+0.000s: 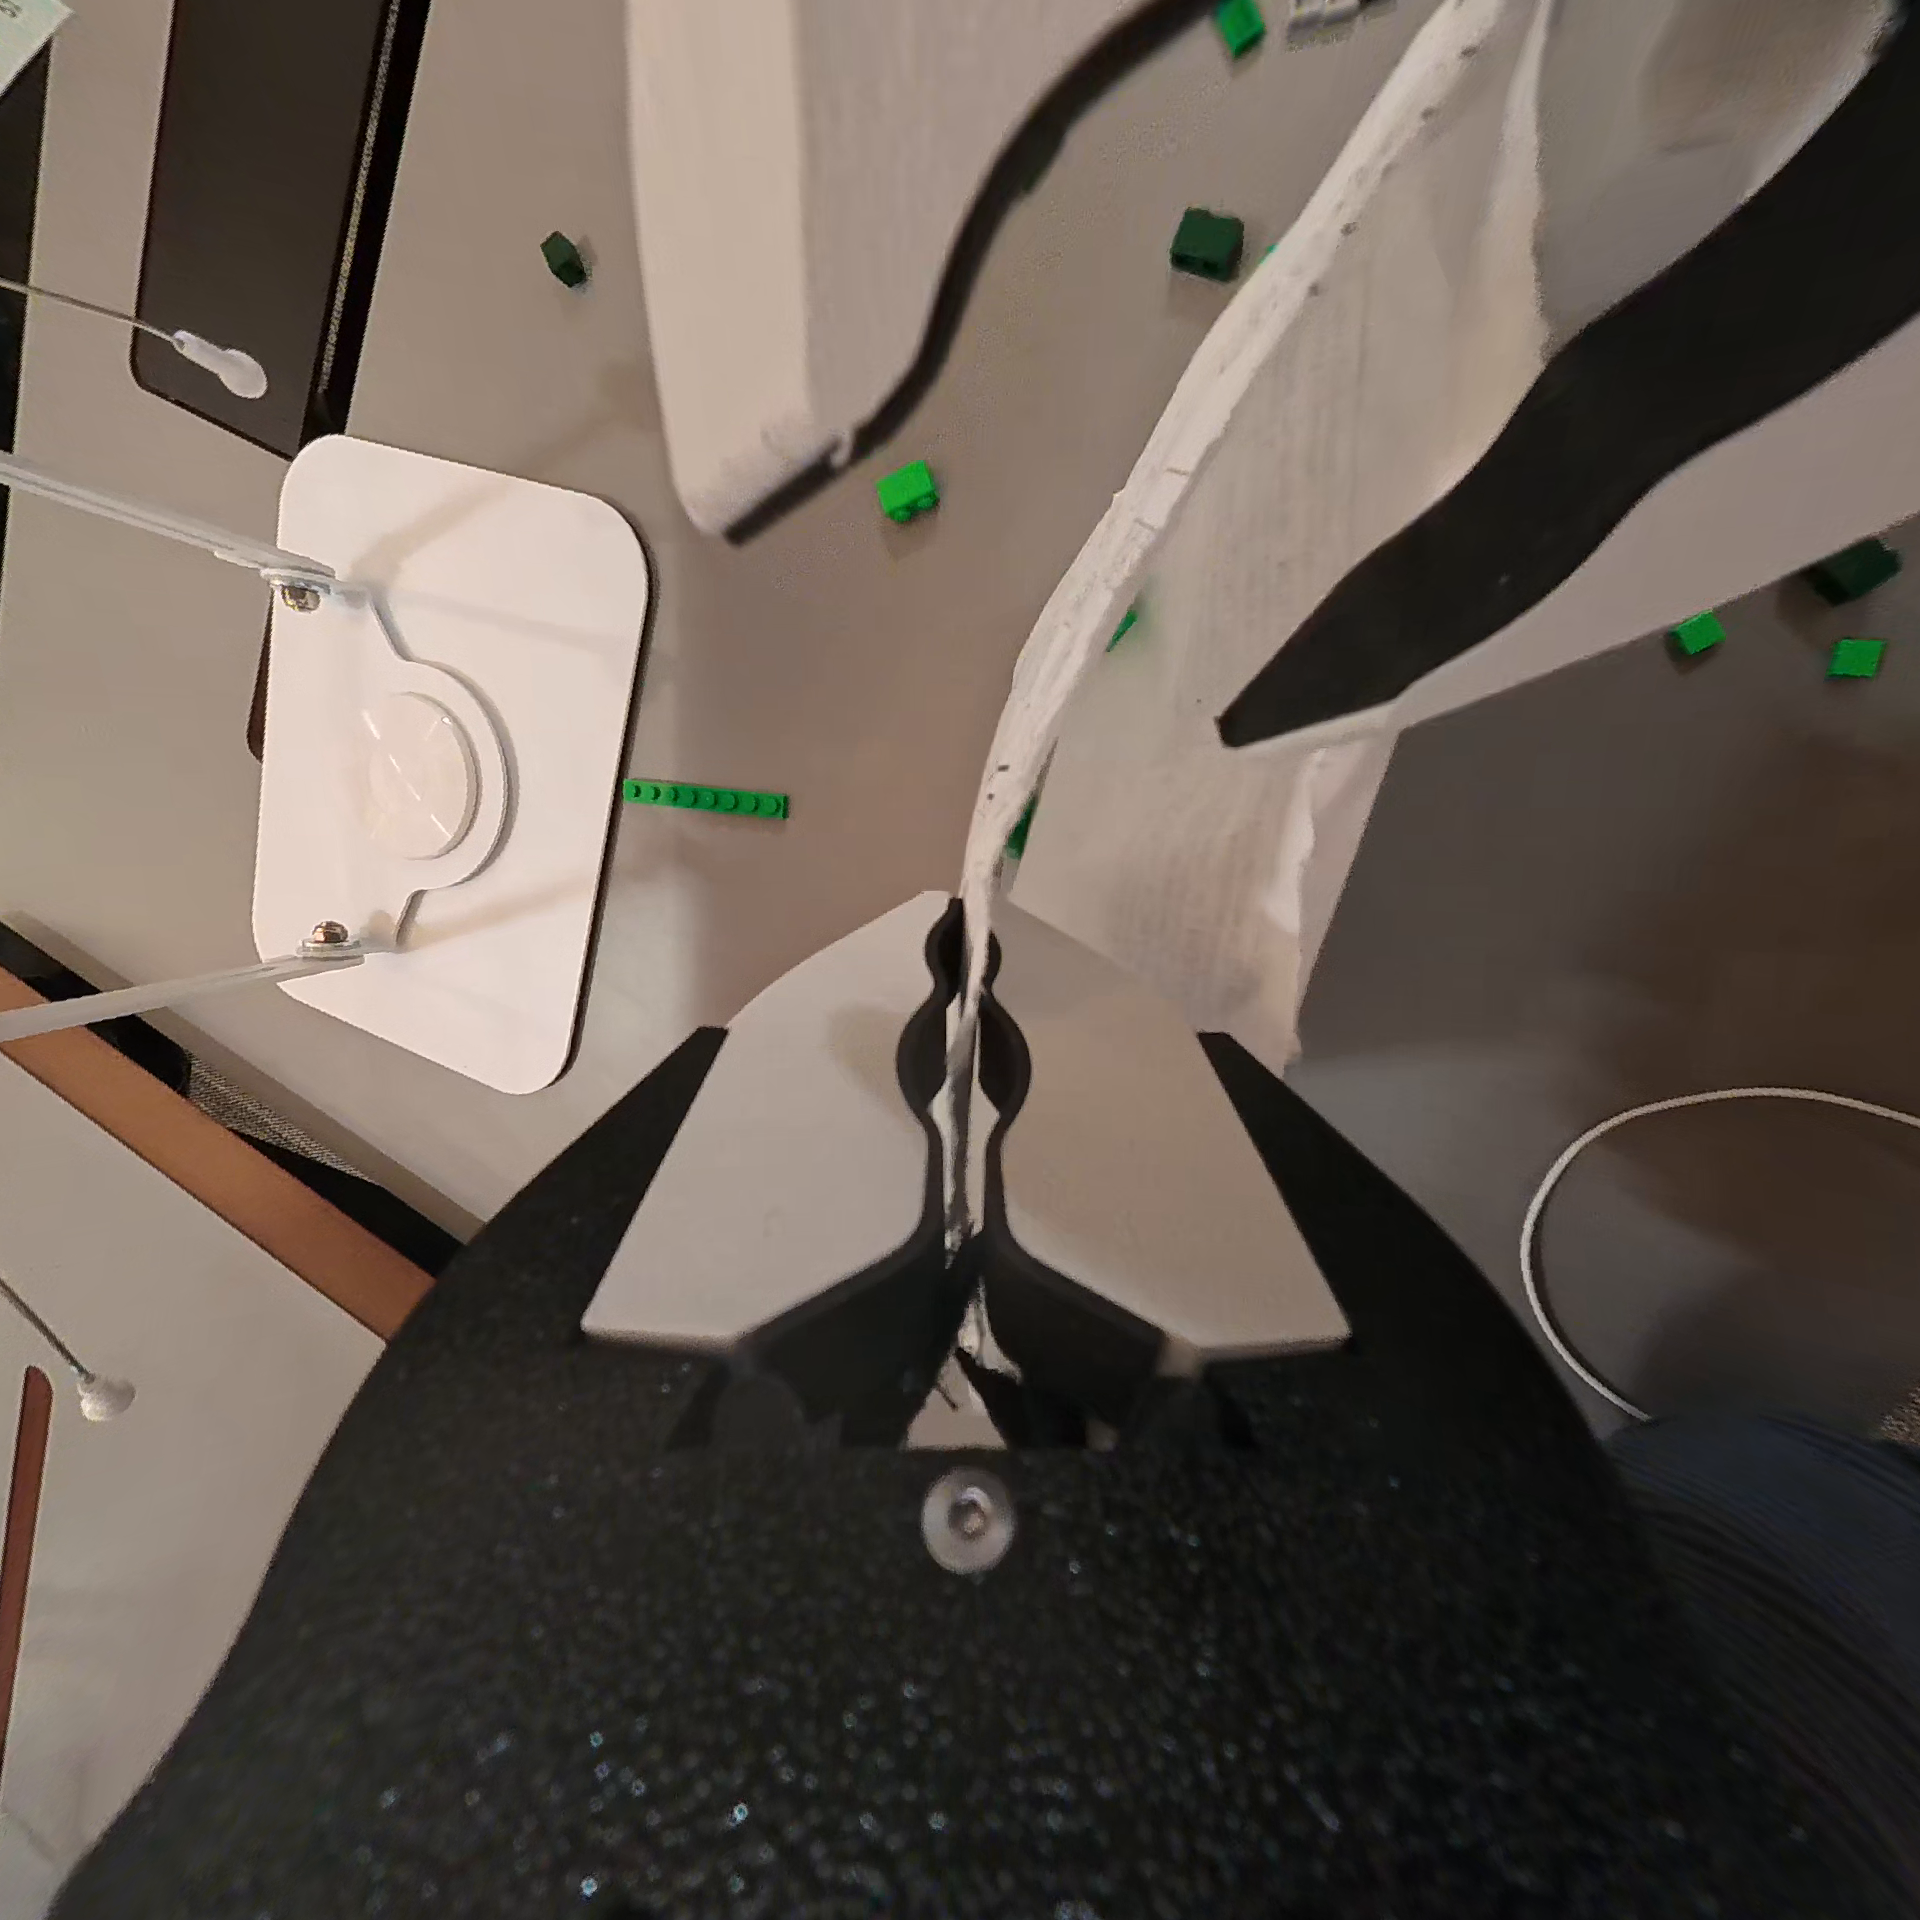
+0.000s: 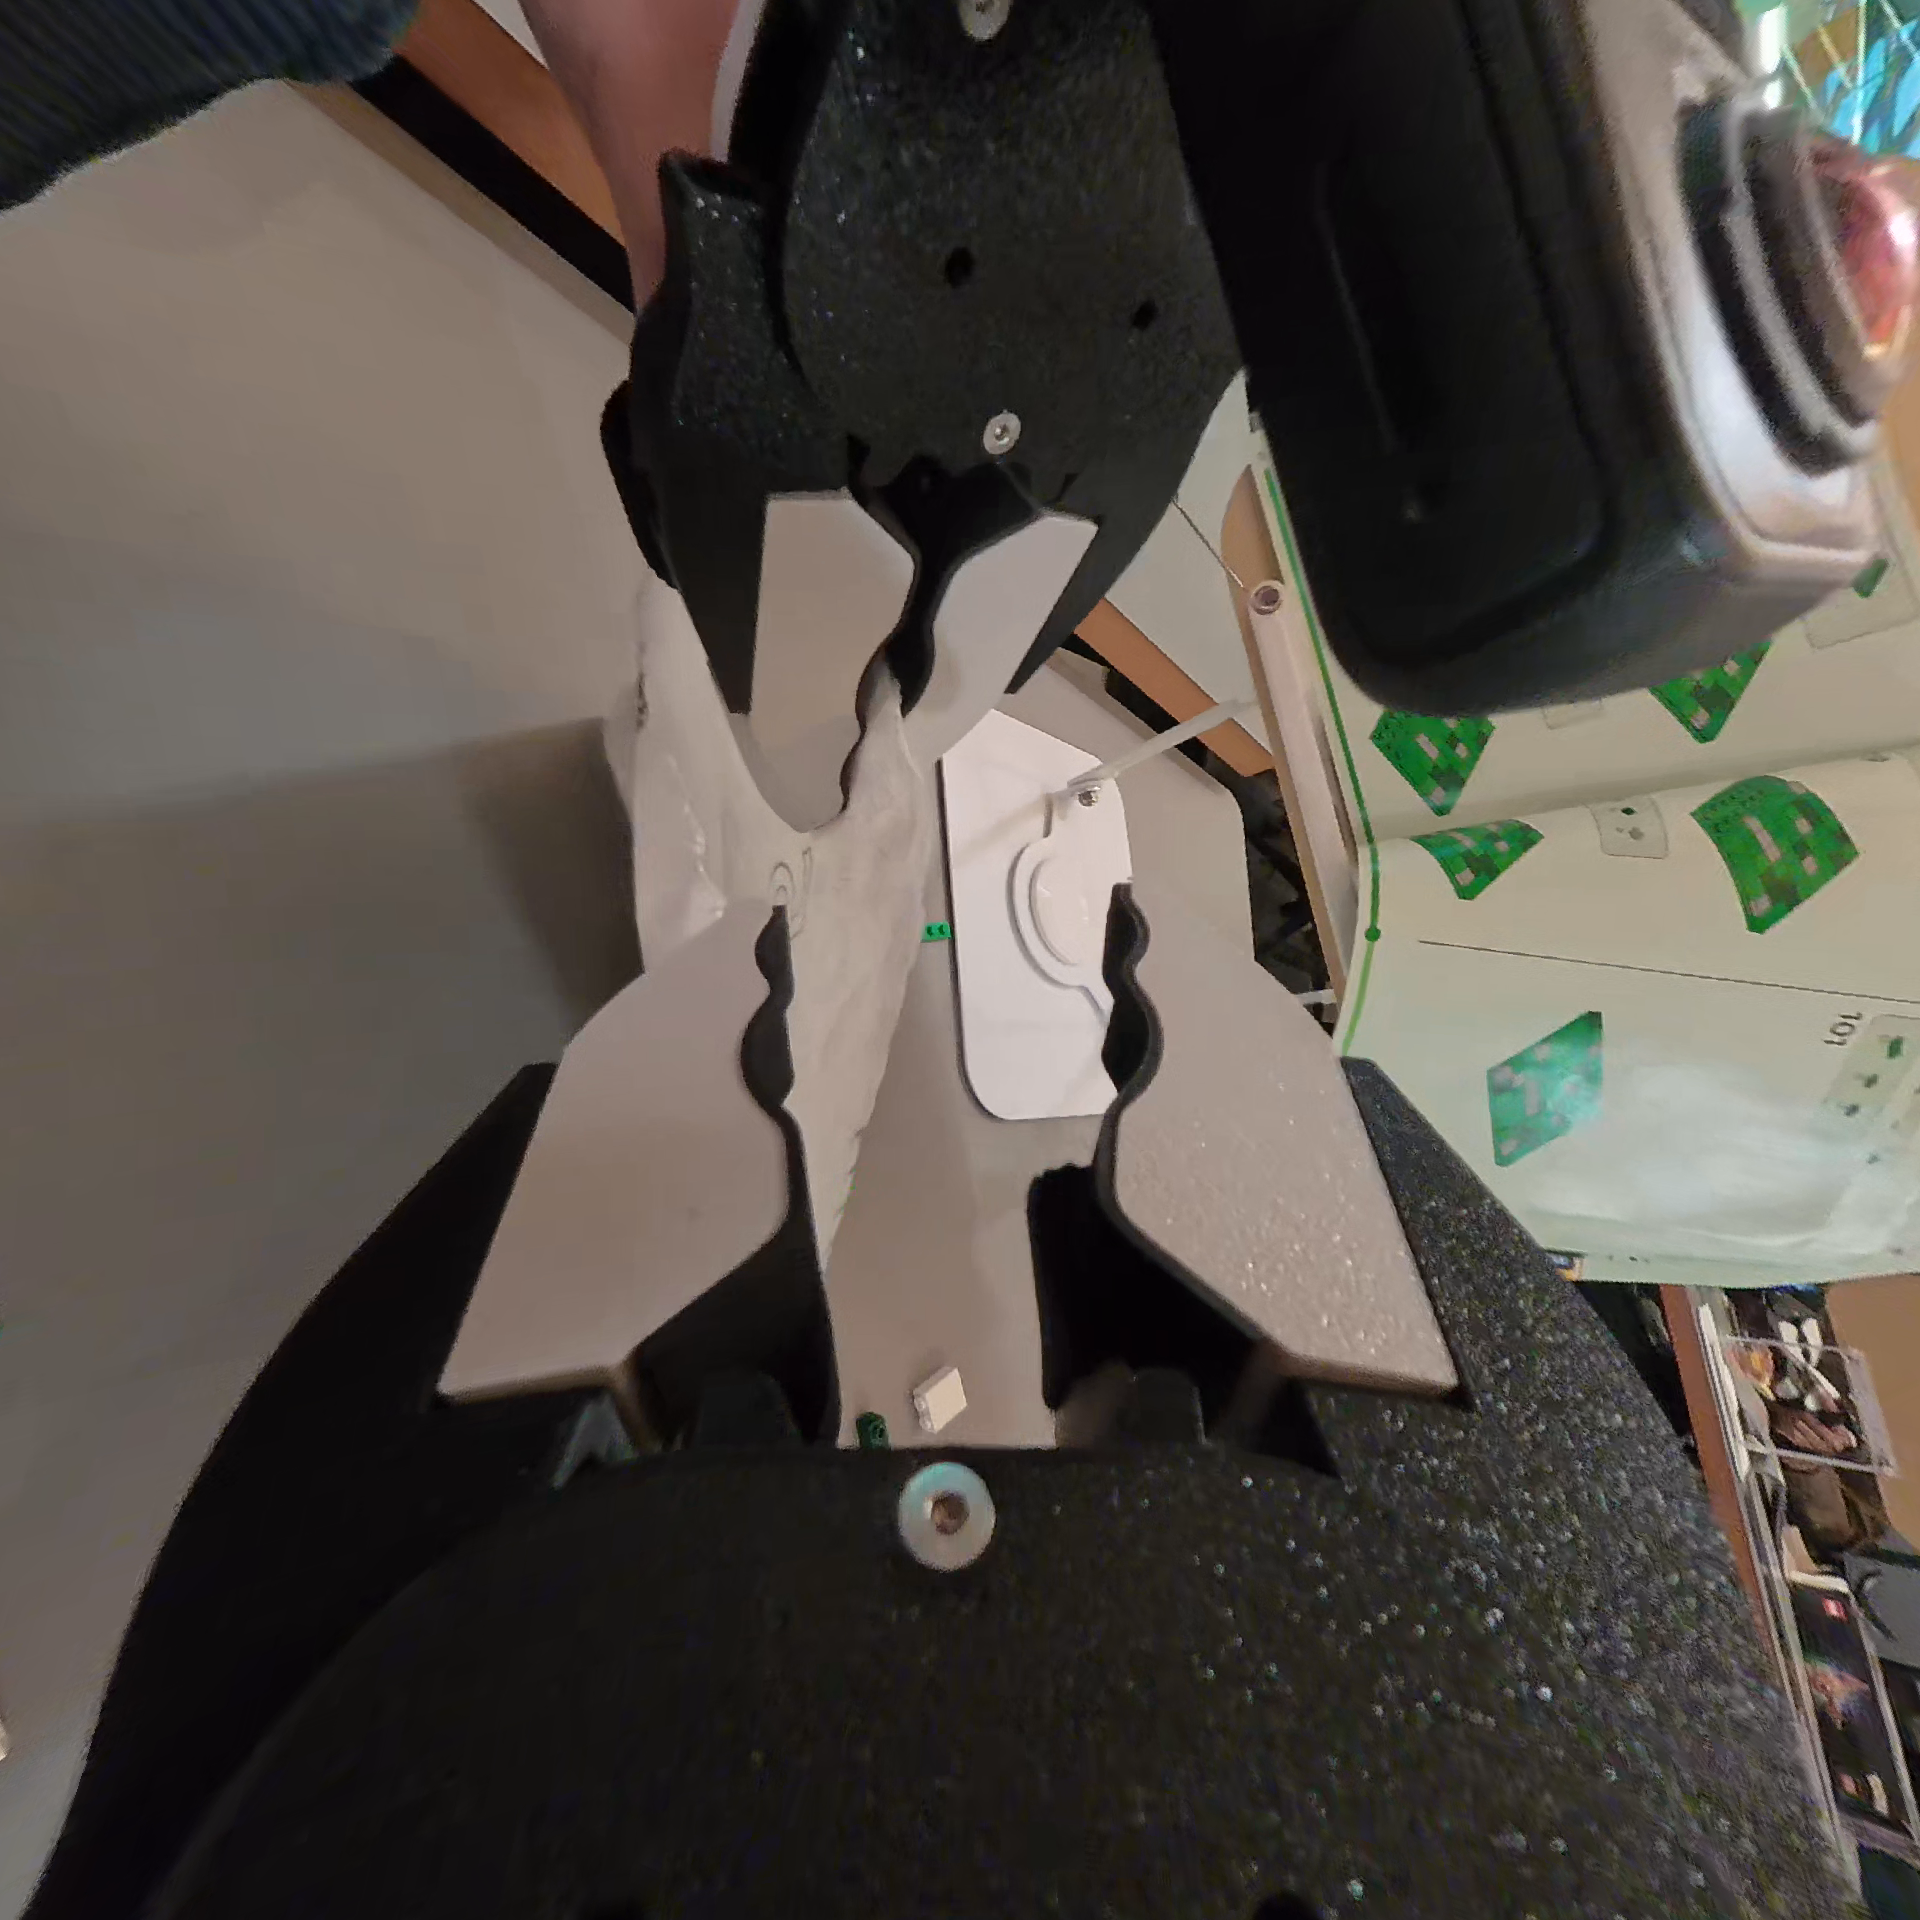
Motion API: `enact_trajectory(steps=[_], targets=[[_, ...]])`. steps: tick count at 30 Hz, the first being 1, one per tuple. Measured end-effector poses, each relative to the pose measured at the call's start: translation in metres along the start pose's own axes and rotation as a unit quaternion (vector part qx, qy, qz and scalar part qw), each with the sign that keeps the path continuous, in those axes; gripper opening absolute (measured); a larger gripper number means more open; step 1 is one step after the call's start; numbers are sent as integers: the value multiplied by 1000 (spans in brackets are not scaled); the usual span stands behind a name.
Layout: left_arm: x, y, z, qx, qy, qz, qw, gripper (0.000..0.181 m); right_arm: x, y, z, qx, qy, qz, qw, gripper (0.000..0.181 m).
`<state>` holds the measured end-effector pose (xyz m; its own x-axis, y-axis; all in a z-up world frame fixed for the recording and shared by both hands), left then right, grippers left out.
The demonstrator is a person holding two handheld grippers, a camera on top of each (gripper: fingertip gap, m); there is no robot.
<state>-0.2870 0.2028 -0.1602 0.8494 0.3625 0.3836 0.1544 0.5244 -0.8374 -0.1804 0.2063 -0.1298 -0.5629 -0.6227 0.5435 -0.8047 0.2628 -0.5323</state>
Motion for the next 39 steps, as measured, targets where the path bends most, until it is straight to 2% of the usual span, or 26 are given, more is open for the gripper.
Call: enact_trajectory(steps=[1,6,10,12,15,18,21,23,26,34,39], targets=[[0,0,0,-1,0,0,1000,0,-1,-2,-1,-6,3,2,1000,58],[-1,3,1,-4,0,4,1000,0,-23,-38,-7,-51,56,23,997,49],[-2,2,2,-2,-2,1,1000,0,-74,-83,-1,-57,155,64,984,43],[-2,2,2,-2,-2,0,1000,0,-112,-99,11,-45,206,115,971,43],[-2,2,2,-3,-2,0,1000,0,-162,-118,35,-17,291,167,942,55],[-3,4,3,-4,-3,2,1000,0,-192,-130,60,11,361,183,915,60],[-4,5,4,-6,-7,1,1000,0,-213,-140,83,44,399,212,891,50],[-4,5,5,-6,-7,1,1000,0,-223,-146,91,48,419,223,879,45],[-4,5,5,-5,-8,2,1000,0,-227,-144,93,50,436,196,877,39],[-3,5,5,4,-1,6,1000,0,-217,-105,83,53,384,146,910,33],[-4,8,7,11,-1,9,1000,0,-209,-94,79,-4,375,88,923,32]])
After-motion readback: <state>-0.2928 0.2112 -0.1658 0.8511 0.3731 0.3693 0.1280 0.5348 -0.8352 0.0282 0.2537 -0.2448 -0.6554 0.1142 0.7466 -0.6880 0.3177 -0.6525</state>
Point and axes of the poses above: each gripper's, where its closed fingertips meet, y out along the fingers, x out of its top, z = x × y across the jaws, the point moved 7 cm from there along -y, back along the fingers, and after that the axes turned 7 degrees about x, right-handed, at the moved point
